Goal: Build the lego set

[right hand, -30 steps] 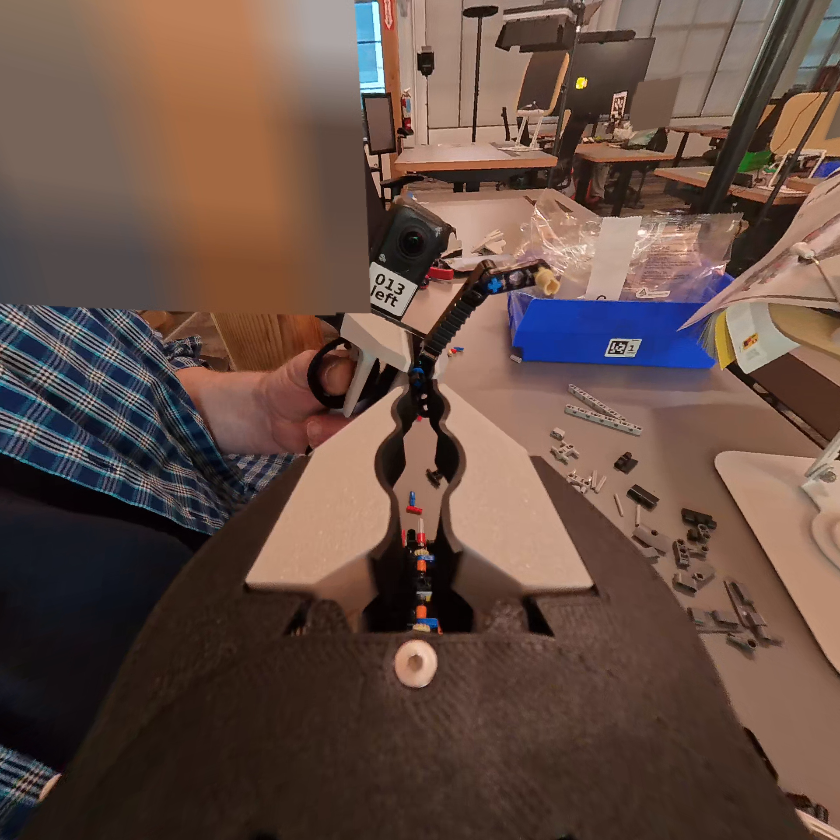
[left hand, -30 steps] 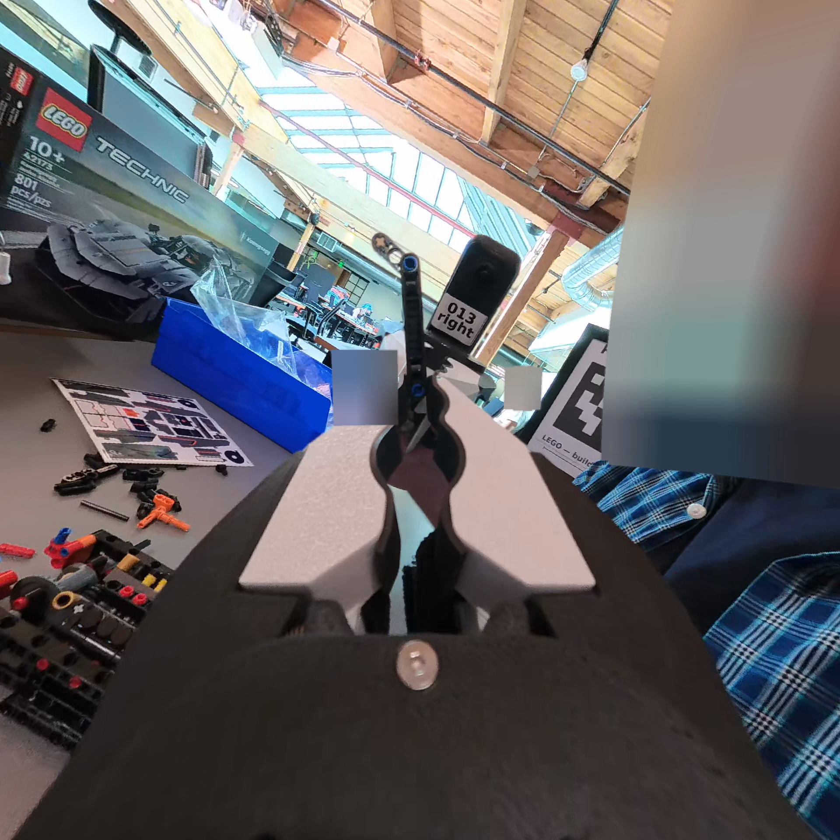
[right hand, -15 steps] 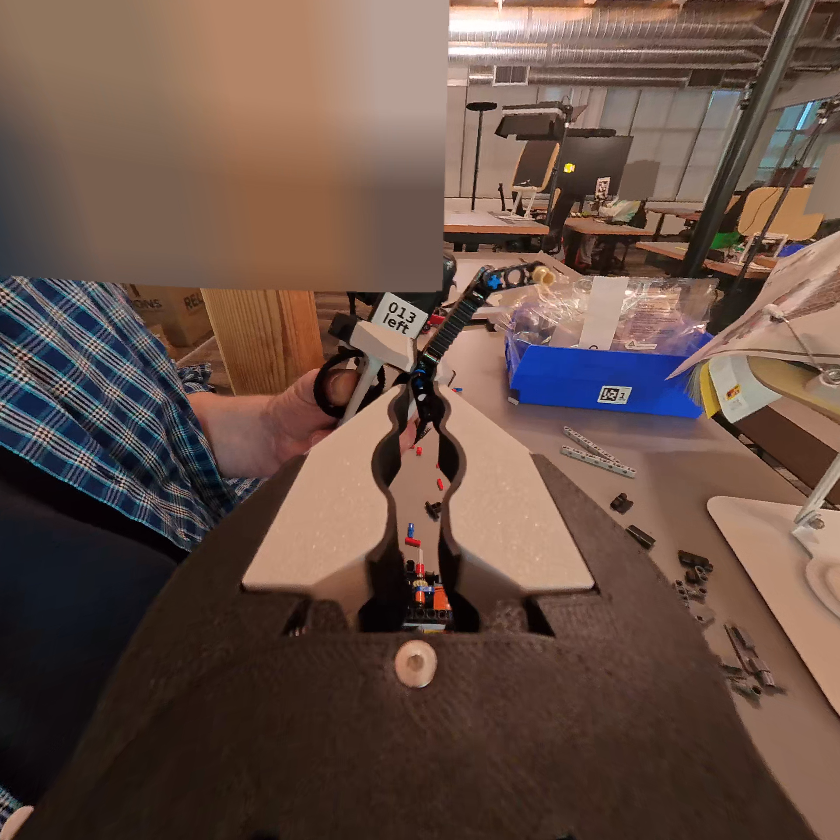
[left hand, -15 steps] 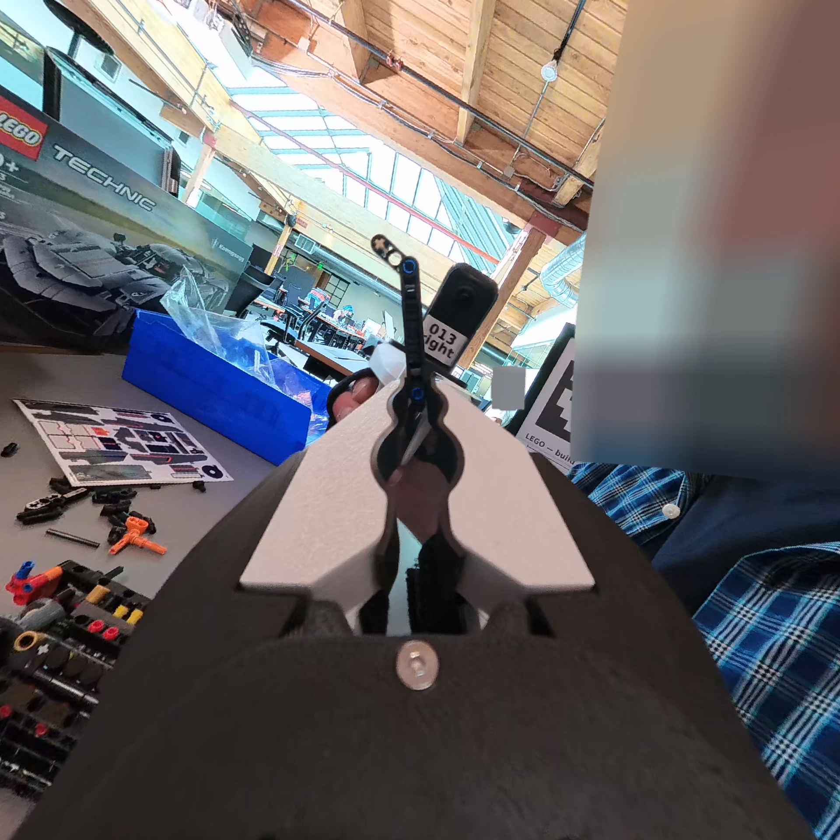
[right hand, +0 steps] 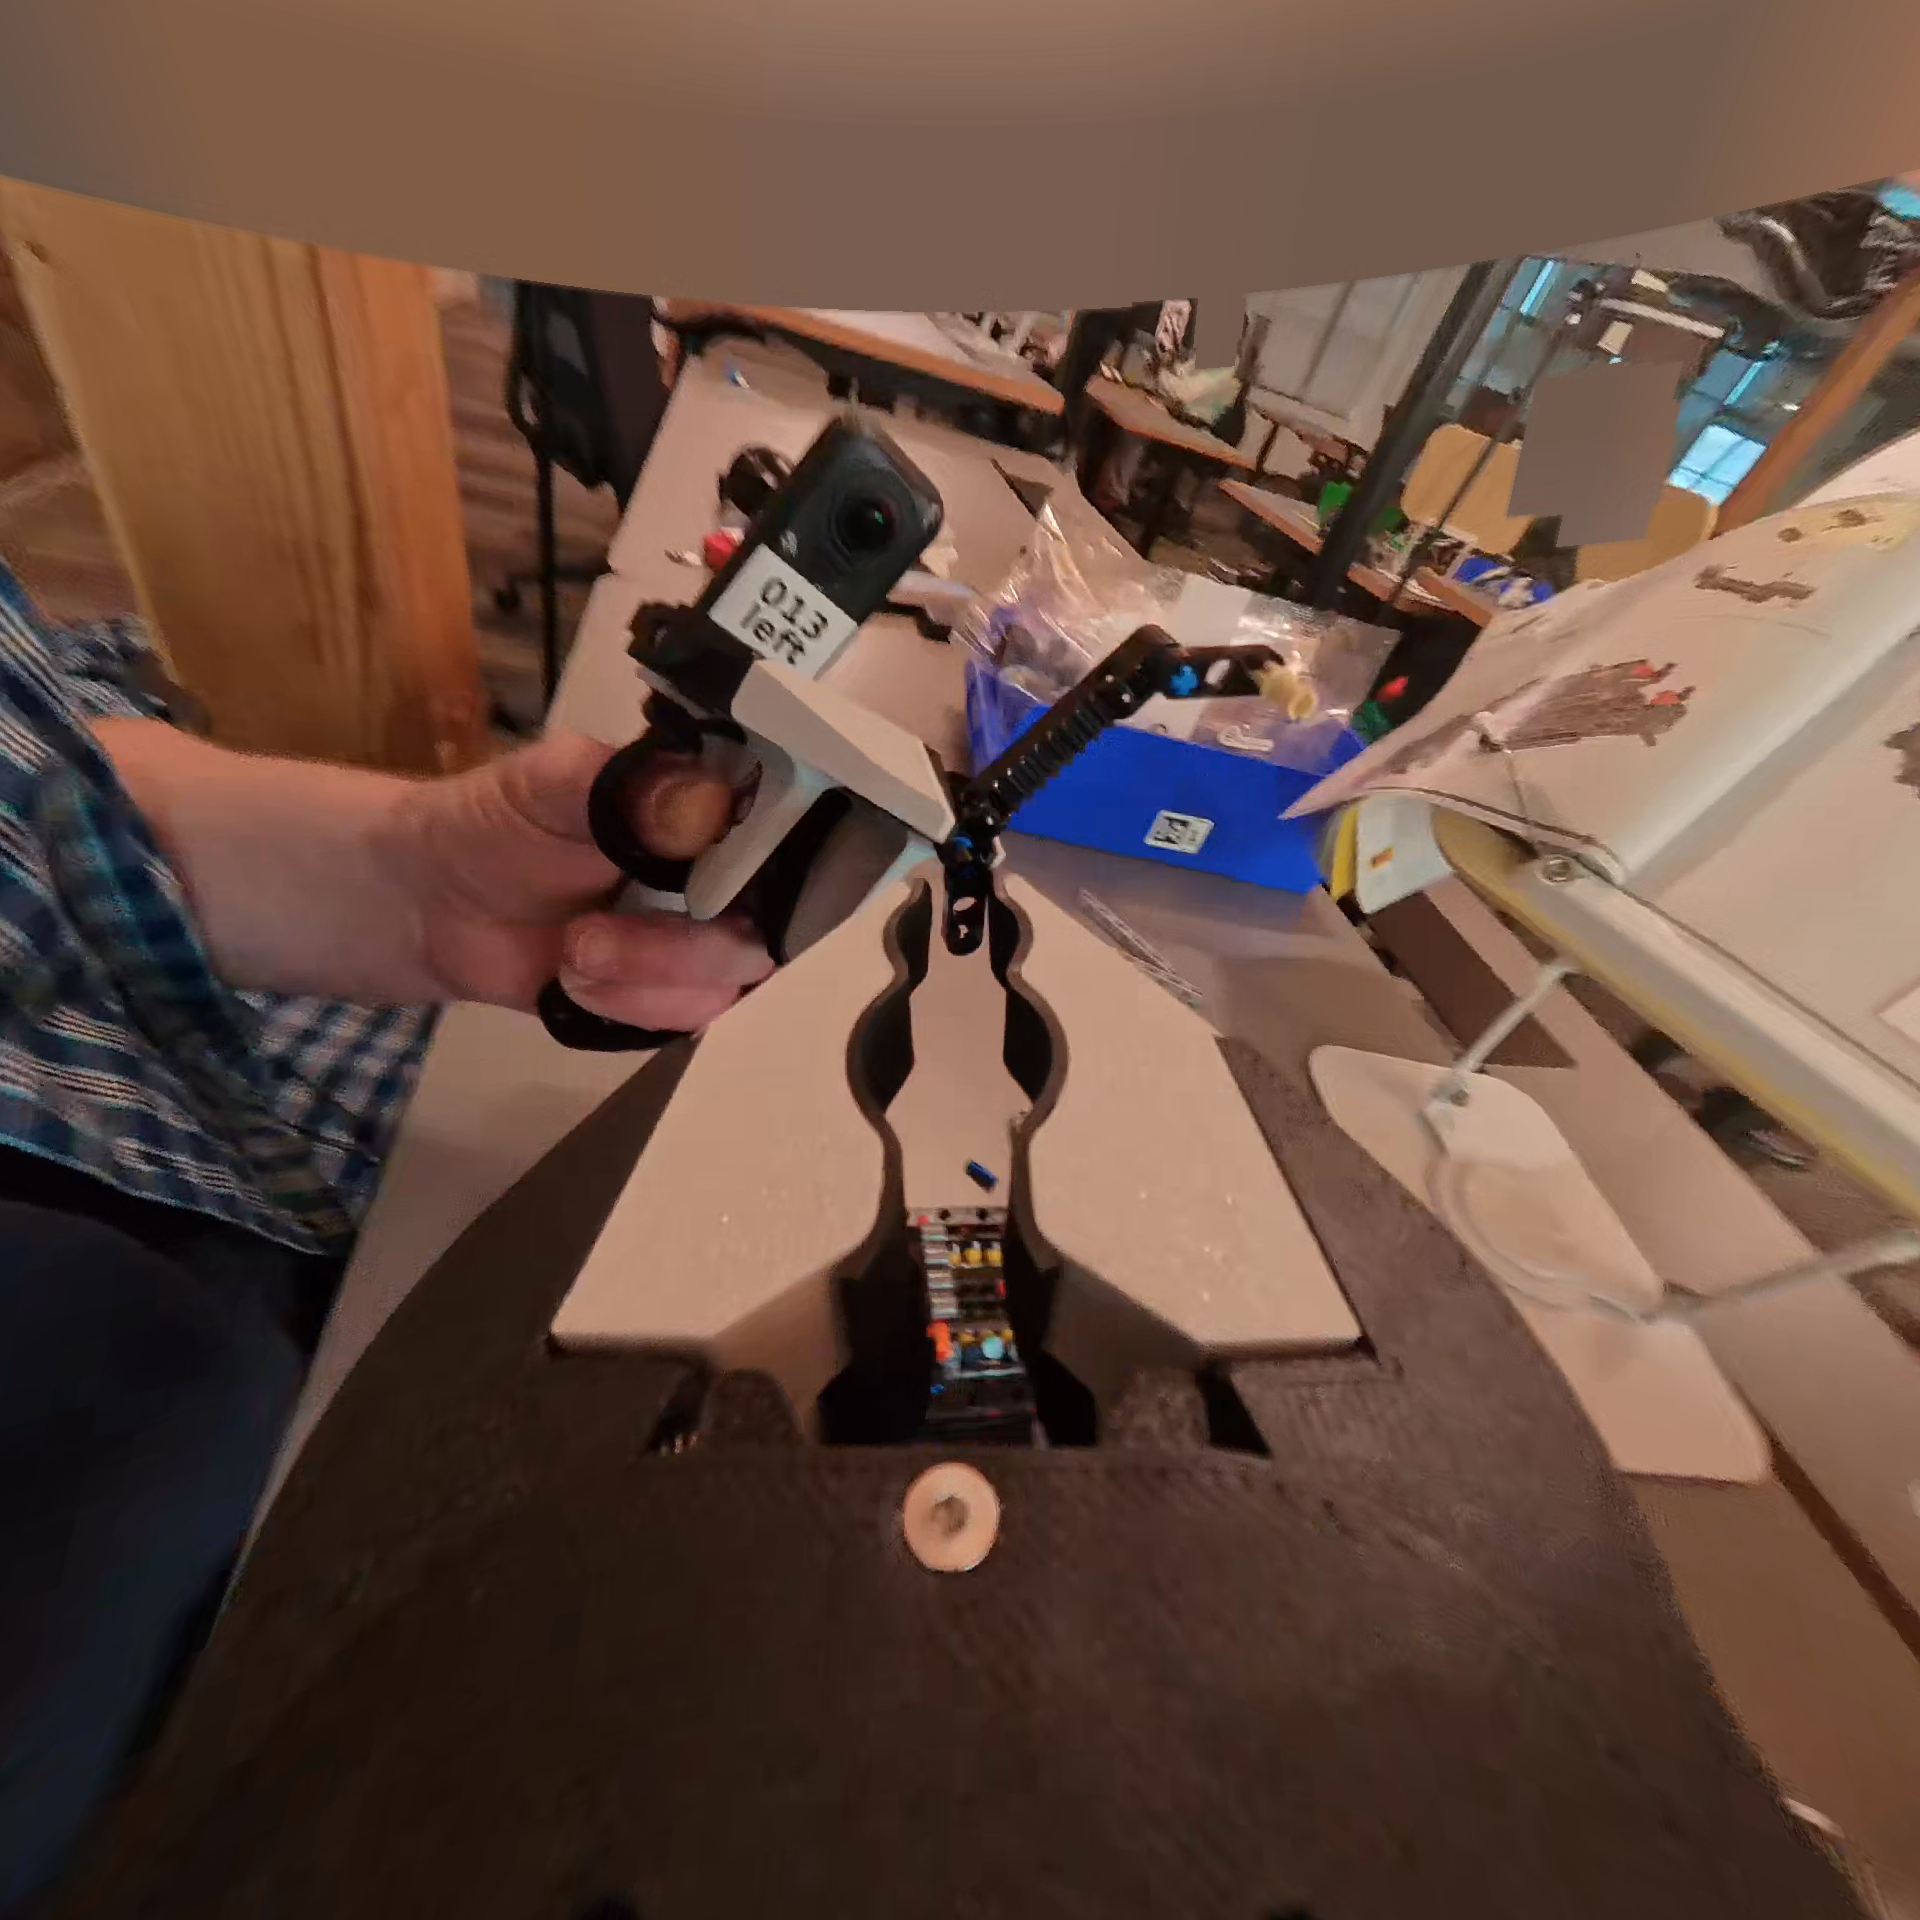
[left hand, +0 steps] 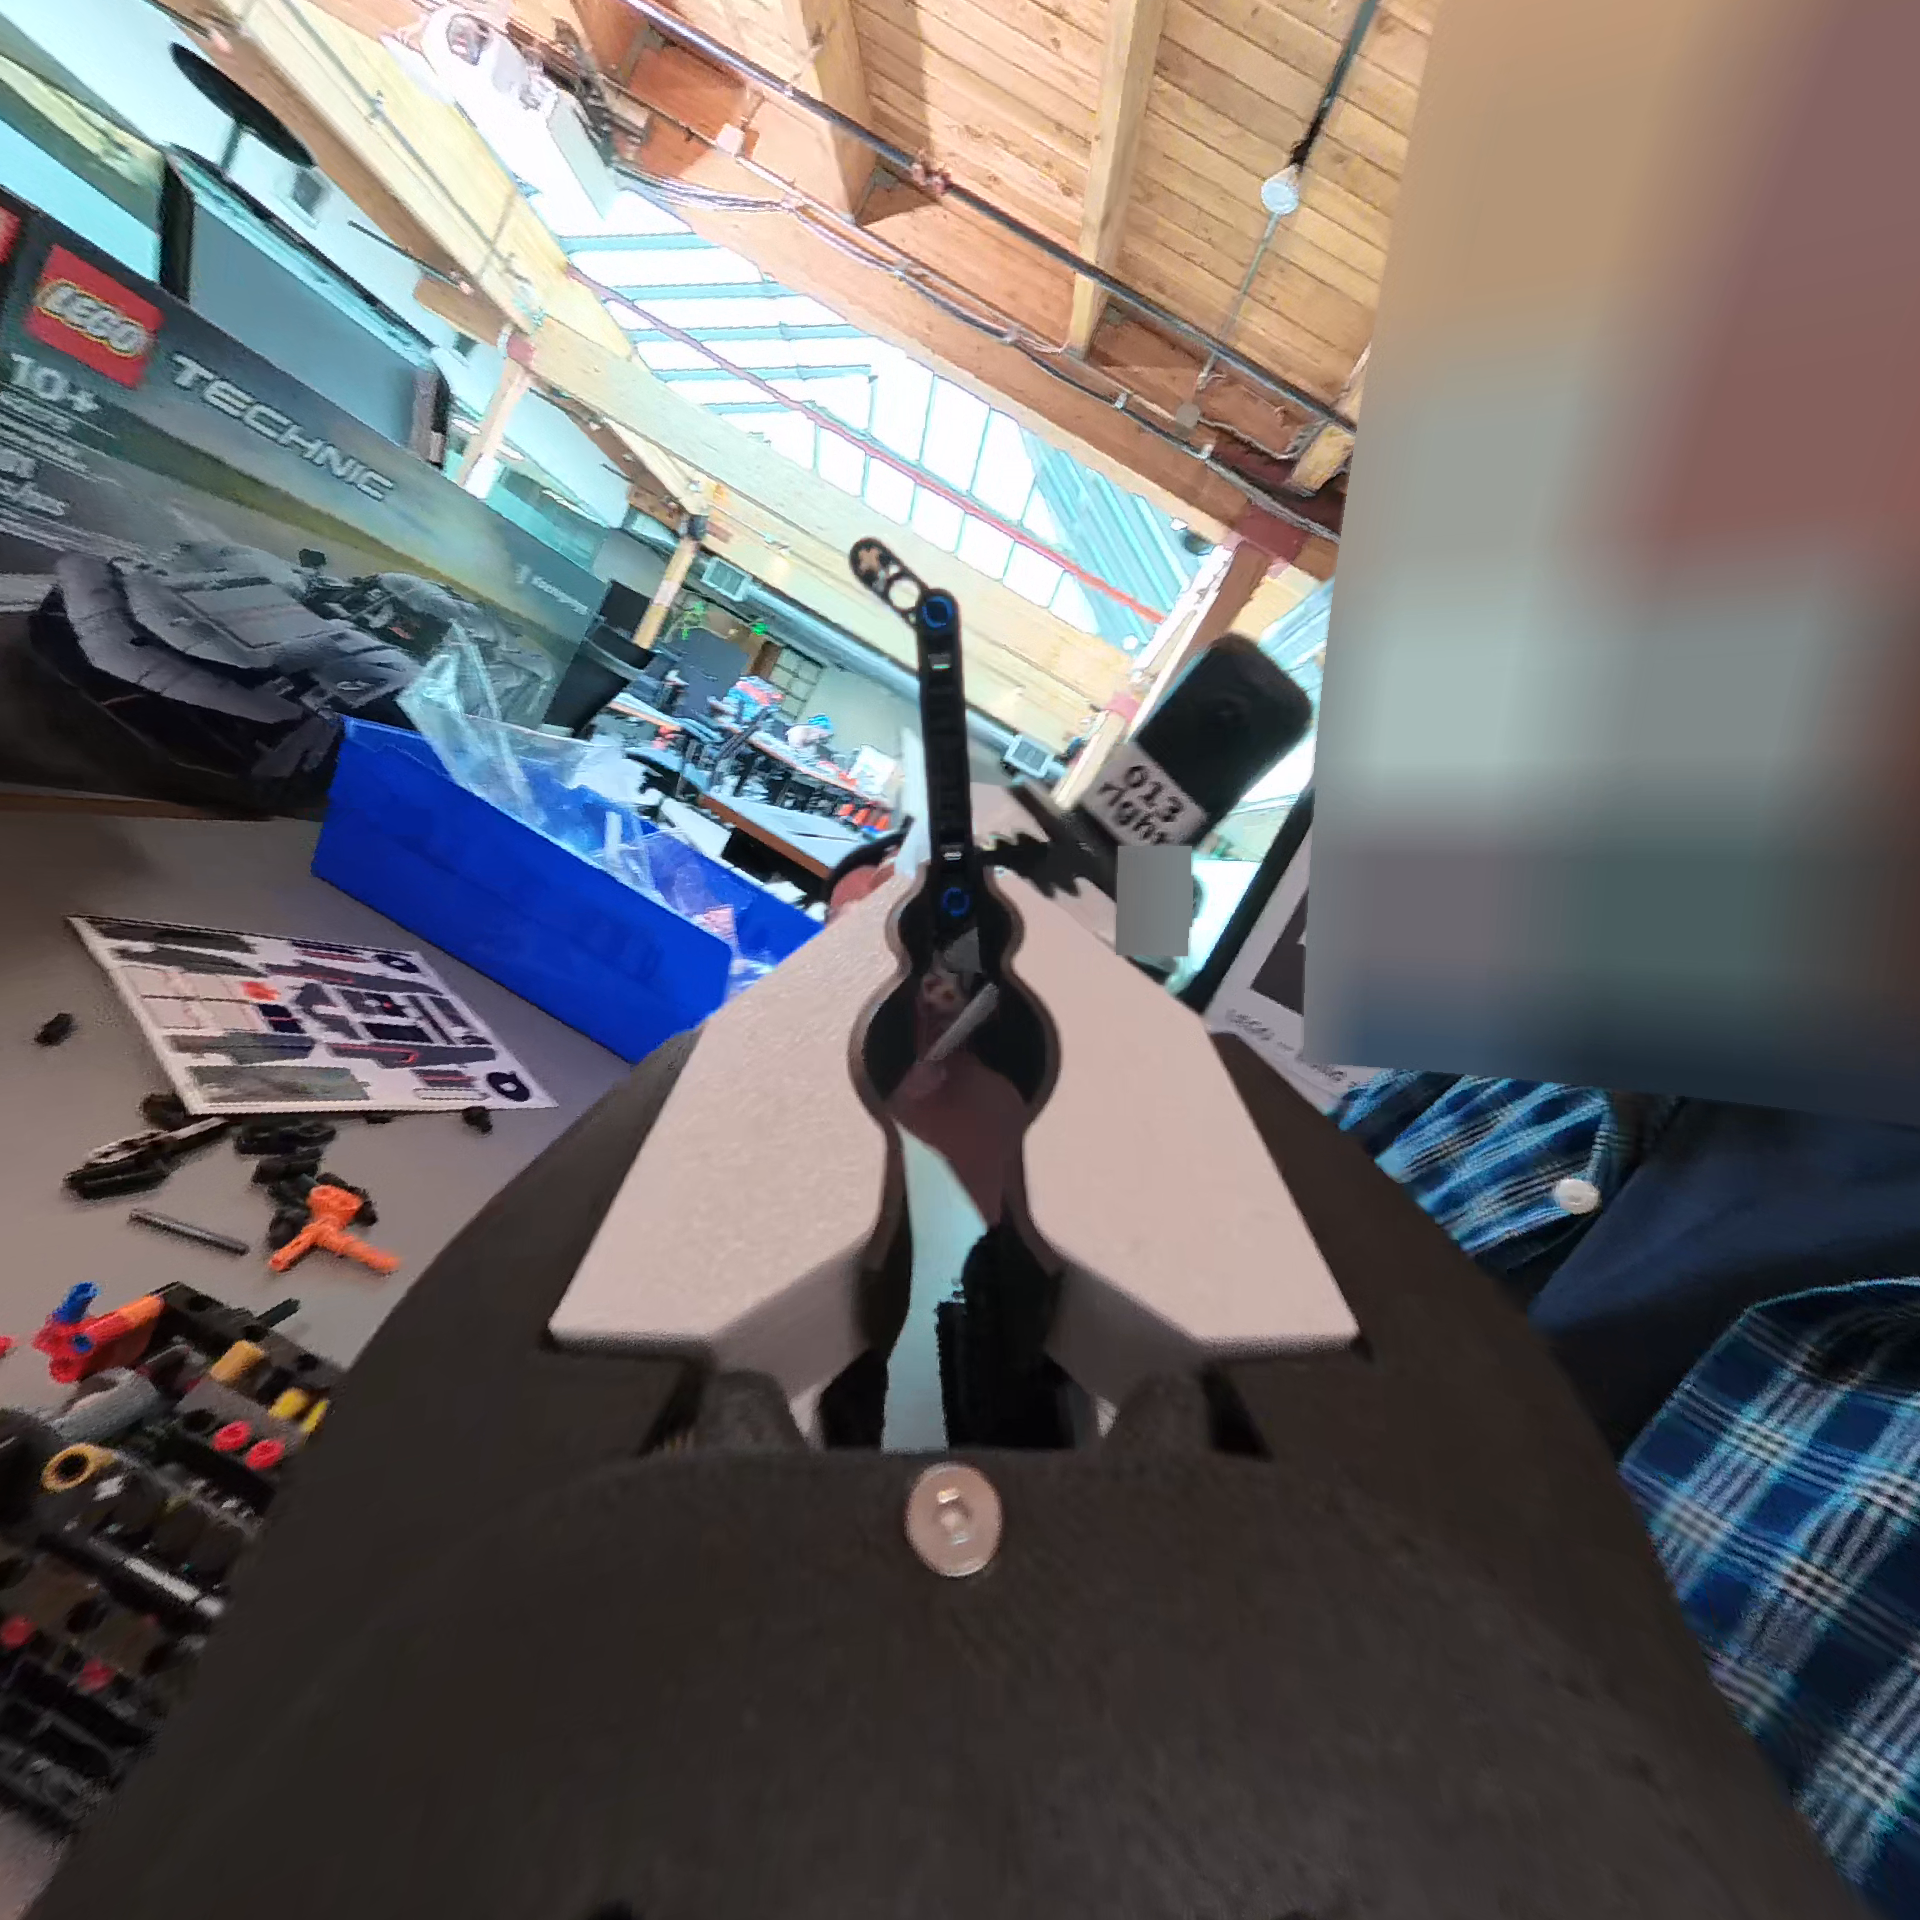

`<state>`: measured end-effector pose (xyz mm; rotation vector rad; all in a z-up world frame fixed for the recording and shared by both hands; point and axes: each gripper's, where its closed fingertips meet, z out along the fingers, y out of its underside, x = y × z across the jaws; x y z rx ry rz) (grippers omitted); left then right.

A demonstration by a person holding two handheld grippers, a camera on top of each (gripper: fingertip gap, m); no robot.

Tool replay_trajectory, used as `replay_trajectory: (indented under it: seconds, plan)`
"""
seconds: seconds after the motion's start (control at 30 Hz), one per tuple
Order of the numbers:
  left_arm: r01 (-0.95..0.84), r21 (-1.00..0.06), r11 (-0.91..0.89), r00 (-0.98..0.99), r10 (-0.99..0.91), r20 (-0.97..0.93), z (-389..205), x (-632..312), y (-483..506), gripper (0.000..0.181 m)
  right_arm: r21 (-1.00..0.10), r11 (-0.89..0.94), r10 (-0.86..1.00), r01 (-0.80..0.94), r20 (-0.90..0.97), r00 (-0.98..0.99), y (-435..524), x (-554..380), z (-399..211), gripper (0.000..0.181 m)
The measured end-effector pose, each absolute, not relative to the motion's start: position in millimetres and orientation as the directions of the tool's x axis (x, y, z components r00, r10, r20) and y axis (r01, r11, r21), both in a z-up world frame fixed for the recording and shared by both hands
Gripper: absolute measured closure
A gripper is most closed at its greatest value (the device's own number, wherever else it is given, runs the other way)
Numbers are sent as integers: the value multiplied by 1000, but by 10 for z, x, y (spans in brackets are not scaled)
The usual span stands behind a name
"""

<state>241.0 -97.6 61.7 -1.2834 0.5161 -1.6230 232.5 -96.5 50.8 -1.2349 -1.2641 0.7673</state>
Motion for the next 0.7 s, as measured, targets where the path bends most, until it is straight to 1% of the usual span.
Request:
replay_trajectory:
  seconds: [0.03,0.1,0.13,0.17,0.23,0.3,0.4,0.53,0.7]
  plan:
    - [417,-802,-428,39,-873,487,605,2405,-967,173,-943,250,929,218,297,220,-958,2320,496,173]
    - [410,-820,-400,66,-883,464,611,2400,-968,174,-950,221,939,220,268,214,-974,2316,499,172]
    - [392,-844,-366,100,-895,434,613,2412,-978,174,-955,208,942,211,254,220,-956,2333,503,176]
    - [377,-870,-318,155,-905,397,615,2410,-966,174,-961,177,947,210,225,231,-922,2351,493,175]
    - [362,-896,-258,189,-921,342,660,2387,-981,174,-971,154,952,184,196,235,-915,2364,505,181]
    - [343,-906,-249,211,-919,333,649,2368,-958,174,-968,182,947,175,221,233,-928,2357,507,180]
    - [349,-900,-263,187,-921,341,650,2358,-983,174,-985,147,969,90,161,185,-979,2372,597,176]
    - [361,-884,-296,139,-920,365,651,2374,-1008,174,-990,136,982,49,141,128,-1035,2372,621,181]
    - [379,-866,-325,93,-918,386,664,2393,-1036,174,-991,132,985,21,133,106,-1055,2361,637,181]
